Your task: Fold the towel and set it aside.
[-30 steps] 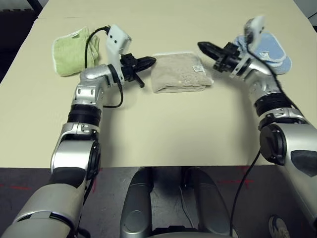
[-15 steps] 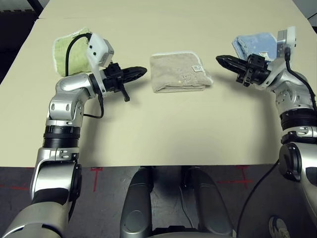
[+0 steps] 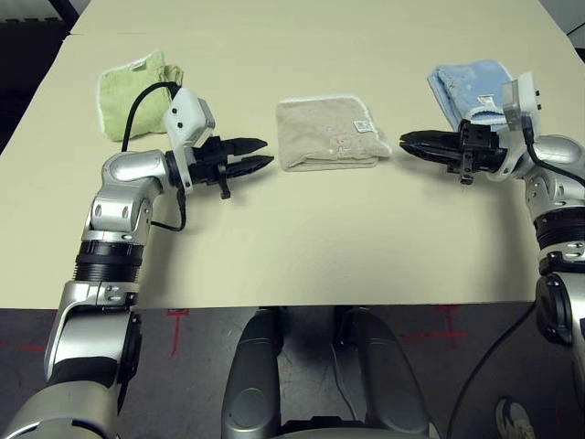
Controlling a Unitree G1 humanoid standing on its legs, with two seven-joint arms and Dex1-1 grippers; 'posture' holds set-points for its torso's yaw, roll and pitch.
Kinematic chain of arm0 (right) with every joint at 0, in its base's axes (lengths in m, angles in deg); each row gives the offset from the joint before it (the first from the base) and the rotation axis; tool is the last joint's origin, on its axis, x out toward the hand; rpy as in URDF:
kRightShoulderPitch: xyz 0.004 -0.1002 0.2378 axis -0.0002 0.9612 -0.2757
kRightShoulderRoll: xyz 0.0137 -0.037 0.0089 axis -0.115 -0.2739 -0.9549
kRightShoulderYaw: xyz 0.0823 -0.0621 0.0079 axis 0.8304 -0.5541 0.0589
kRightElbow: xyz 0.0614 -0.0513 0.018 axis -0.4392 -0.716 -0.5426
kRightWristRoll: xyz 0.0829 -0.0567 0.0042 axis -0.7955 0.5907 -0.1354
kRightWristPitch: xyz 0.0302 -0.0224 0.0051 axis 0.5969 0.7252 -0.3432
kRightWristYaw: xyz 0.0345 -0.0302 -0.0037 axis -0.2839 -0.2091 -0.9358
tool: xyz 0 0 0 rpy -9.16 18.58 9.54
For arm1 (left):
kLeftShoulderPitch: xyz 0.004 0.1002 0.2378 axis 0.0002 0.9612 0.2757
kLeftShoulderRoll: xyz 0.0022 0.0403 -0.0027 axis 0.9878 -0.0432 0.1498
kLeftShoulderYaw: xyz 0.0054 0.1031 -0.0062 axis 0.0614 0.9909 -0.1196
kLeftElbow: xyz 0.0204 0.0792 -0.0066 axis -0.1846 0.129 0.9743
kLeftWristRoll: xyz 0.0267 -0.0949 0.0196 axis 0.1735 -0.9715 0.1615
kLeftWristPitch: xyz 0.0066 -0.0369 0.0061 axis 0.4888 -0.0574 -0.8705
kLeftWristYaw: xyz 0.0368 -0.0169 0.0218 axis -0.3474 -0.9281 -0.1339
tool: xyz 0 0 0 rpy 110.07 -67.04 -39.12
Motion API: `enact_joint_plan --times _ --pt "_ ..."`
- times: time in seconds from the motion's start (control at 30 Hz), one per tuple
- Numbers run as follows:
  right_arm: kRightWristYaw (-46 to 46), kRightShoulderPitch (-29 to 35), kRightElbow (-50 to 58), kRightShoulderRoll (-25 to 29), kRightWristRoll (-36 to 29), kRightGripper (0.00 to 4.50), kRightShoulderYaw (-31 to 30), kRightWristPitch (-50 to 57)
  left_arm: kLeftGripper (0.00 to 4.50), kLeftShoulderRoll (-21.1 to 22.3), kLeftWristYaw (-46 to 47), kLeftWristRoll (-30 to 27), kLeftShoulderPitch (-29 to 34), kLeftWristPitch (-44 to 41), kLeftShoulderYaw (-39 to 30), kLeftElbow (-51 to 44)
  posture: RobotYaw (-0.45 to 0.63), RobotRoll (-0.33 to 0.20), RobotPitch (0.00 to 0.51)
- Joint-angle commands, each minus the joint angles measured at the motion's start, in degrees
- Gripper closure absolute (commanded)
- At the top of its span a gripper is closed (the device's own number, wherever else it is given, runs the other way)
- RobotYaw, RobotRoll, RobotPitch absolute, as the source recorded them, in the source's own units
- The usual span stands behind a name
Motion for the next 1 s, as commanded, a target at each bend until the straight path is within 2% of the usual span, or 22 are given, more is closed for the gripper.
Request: enact_joint_plan --times 0.03,0.07,0.17,0.37,0.53,0.67,0.77,1.0 --pt "-0.44 1.31 0.09 1.74 -0.57 1.30 0.54 1.36 0.49 0.54 -1.37 -0.25 1.45 1.89 0.42 -2.08 0.04 0.000 0.289" --pt "-0.46 1.39 0.21 1.93 -0.68 0.95 0.58 1.57 0.12 0.62 -1.44 -0.07 1.45 2.35 0.51 -2.09 0.04 0.000 0.289" --pt "-0.26 1.80 0.93 2.52 -0.89 0.04 0.78 1.72 0.00 0.67 -2.19 -0.10 1.31 2.85 0.82 -1.80 0.03 0.000 0.286" --pt "0.16 3.50 3.12 3.38 -1.95 0.04 0.87 6.03 0.00 0.35 -3.49 0.88 -0.37 5.36 1.81 0.96 0.01 0.000 0.282" --pt "5.92 2.93 2.97 2.76 -4.03 0.04 1.99 18.84 0.00 0.12 -3.61 0.55 -1.01 5.12 2.08 1.52 0.01 0.000 0.279" --pt "11.48 0.07 0.96 0.59 -6.15 0.04 2.83 30.28 0.00 0.34 -4.07 -0.06 -0.34 5.28 1.88 0.30 0.02 0.000 0.282" --pt "14.76 -1.74 -1.39 -0.49 -4.26 0.04 1.11 35.81 0.00 0.33 -4.81 -0.55 0.03 6.32 1.58 -0.30 0.03 0.000 0.285" --pt "20.40 -8.83 -9.95 -4.18 -5.02 0.04 3.25 43.50 0.00 0.38 -5.12 -1.00 0.92 7.24 1.45 -2.37 0.06 0.000 0.294"
